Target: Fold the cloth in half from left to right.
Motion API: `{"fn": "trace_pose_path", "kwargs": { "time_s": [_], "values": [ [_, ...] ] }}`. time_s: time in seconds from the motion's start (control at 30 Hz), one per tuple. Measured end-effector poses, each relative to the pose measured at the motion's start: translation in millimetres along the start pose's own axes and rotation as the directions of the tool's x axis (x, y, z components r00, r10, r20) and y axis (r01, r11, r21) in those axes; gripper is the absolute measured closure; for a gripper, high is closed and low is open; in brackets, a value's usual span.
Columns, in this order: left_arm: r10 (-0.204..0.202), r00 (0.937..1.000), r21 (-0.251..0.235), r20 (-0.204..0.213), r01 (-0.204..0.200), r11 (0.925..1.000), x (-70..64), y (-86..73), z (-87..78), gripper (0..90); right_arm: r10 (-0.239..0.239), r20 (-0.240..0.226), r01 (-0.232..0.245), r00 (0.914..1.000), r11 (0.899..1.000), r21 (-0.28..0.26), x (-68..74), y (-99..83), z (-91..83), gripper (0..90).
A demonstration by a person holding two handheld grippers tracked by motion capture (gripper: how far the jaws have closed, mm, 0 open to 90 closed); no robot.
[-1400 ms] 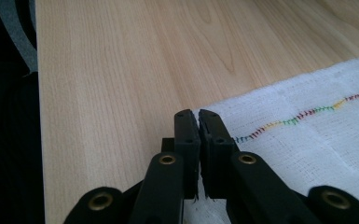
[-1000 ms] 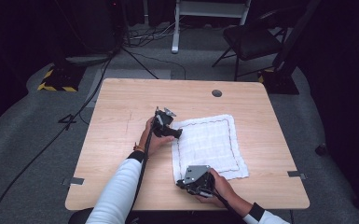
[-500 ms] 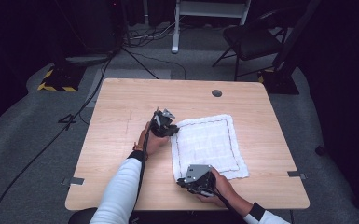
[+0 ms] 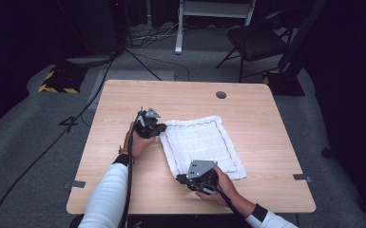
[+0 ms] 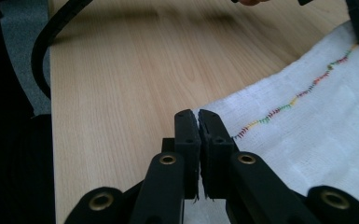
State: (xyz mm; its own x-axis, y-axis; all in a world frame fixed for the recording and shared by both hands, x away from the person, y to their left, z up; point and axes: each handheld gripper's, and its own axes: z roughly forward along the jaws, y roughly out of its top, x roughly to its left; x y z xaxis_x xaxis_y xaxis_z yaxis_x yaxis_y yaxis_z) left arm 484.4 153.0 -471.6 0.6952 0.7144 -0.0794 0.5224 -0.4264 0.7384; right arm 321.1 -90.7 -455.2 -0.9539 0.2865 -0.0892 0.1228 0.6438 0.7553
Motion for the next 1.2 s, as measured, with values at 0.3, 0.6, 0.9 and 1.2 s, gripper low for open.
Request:
{"fn": "trace_pose_path", "kwargs": {
  "time_s": [0.3, 0.6, 0.9, 1.2],
  "values": [
    [-0.02, 0.9988, -0.049, -0.045, 0.018, 0.9986, 13.1, -10.9, -35.0, 84.9, -0.04, 0.017, 0.041, 0.9991, 0.999, -0.034, 1.4, 19.3, 1.6, 87.0],
    [0.006, 0.9985, -0.057, -0.055, -0.009, 0.9984, 4.1, 5.2, -29.4, 84.9, -0.008, 0.072, 0.012, 0.9973, 0.998, -0.063, -10.3, 13.6, -18.4, 87.0],
    [0.021, 0.9986, -0.071, -0.049, -0.024, 0.9972, -11.6, 38.9, -6.2, 84.9, 0.06, 0.151, -0.048, 0.9867, 0.995, -0.086, -32.6, -10.2, -50.3, 87.2],
    [0.053, 0.9979, -0.084, -0.038, -0.056, 0.9949, -33.3, 68.9, 23.2, 84.9, 0.124, 0.231, -0.105, 0.9651, 0.99, -0.095, -47.3, -37.4, -82.6, 87.3]
  ]
}}
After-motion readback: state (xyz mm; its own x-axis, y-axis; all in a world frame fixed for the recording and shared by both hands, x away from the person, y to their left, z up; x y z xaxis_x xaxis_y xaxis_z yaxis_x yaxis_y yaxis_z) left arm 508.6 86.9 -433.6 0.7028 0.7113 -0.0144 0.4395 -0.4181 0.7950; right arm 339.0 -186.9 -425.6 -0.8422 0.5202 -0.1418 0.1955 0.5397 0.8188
